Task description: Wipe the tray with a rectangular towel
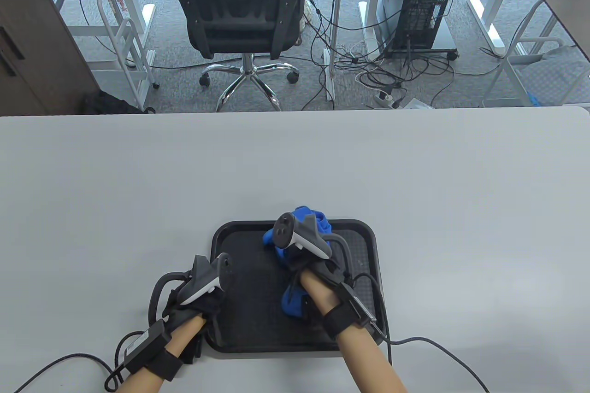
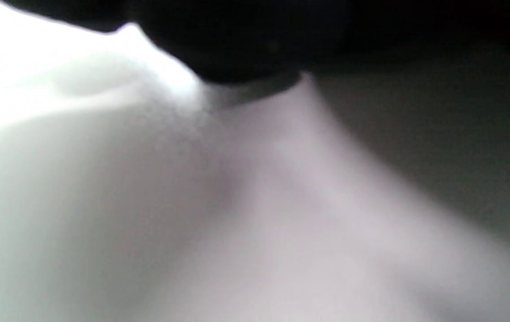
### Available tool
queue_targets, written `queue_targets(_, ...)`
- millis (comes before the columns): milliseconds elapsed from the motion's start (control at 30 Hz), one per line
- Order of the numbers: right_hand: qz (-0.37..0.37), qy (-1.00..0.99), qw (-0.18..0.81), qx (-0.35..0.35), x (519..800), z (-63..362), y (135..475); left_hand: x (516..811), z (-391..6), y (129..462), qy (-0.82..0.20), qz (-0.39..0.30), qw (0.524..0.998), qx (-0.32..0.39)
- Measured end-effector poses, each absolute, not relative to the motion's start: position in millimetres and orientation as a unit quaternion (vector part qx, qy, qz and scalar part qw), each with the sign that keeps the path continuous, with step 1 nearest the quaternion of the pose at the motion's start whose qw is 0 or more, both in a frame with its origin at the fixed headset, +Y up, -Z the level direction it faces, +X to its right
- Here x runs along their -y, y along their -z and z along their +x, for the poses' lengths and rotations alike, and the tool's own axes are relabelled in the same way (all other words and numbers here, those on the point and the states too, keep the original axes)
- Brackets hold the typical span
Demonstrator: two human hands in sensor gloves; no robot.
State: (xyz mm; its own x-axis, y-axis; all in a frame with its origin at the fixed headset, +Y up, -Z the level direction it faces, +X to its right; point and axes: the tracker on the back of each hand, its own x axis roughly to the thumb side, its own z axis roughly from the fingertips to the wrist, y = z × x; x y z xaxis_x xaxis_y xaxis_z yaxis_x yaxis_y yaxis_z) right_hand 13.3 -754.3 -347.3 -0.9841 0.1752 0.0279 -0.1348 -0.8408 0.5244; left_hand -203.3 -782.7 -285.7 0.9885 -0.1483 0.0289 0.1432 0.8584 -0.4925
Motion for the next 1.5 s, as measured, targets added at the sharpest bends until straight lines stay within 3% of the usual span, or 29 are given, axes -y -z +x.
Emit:
queue_targets(433,0.036,-0.957,0.068,-0.280,752.8,74.4,318.2,783.0,-203.7,286.0,0.068,-0.263,0.962,-0.010)
queue_targets(767,0.131,-0.960,0.040,-0.245,754.3,94.6,271.9,783.1,-203.9,286.0,0.064,-0.266,0.962,-0.011)
queue_targets(1167,0.246,-0.920,0.036,-0.303,753.6,53.8,226.1,783.0,-204.1,286.2,0.065,-0.264,0.962,-0.012)
queue_targets(1500,0.295,-0.907,0.022,-0.300,755.3,3.2,218.0,783.2,-204.0,286.5,0.065,-0.262,0.963,-0.009)
